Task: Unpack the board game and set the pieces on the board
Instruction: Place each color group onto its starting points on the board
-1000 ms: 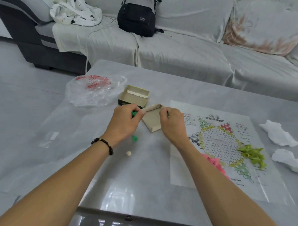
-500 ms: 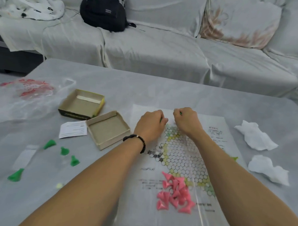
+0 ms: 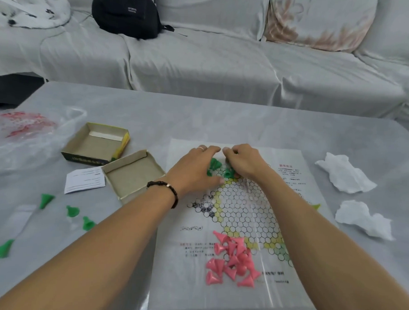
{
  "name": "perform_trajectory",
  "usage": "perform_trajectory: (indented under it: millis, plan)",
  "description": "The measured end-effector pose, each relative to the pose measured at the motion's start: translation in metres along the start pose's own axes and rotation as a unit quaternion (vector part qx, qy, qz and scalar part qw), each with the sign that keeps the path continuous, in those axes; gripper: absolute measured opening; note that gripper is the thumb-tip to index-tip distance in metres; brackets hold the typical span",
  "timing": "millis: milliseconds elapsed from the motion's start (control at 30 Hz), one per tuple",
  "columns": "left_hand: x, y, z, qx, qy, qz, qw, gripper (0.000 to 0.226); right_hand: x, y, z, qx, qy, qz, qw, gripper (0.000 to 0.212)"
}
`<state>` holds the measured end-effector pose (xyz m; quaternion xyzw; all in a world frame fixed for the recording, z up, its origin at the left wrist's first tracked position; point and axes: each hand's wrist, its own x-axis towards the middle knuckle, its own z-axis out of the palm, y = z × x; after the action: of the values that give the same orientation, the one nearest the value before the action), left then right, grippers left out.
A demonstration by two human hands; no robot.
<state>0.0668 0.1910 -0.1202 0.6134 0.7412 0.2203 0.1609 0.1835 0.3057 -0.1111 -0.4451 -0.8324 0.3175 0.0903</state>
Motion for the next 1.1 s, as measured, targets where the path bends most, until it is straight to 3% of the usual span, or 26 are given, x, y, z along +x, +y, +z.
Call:
perform_trajectory:
  millis: [133,300,400,667,800,1100]
  plan:
    - [-0.016,-0.003,-0.004,0.043,0.013,-0.032,0.998,0.086,-0.011,-0.005,-0.003,0.026,-0.008,0.000,1.000,0.057]
    - [-0.014,-0.004,-0.003,0.028,0.018,-0.038,0.999,0.049,-0.020,-0.006,-0.003,0.062,-0.012,0.009,0.998,0.050]
    - [-0.016,0.000,-0.005,0.020,0.021,-0.026,0.999,0.050,-0.028,-0.007,-0.003,0.087,-0.003,0.002,0.996,0.044]
    - [-0.080,-0.001,-0.029,0.076,0.100,0.021,0.992,0.053,-0.071,-0.033,0.009,0.000,0.051,-0.062,0.997,0.035]
    - [-0.132,-0.015,-0.040,0.130,0.150,0.040,0.979,0.049,-0.102,-0.063,0.027,-0.066,0.084,-0.103,0.989,0.043]
    - [-0.242,-0.080,-0.059,0.162,0.153,-0.070,0.972,0.057,-0.163,-0.141,0.103,-0.203,0.049,-0.252,0.945,0.054]
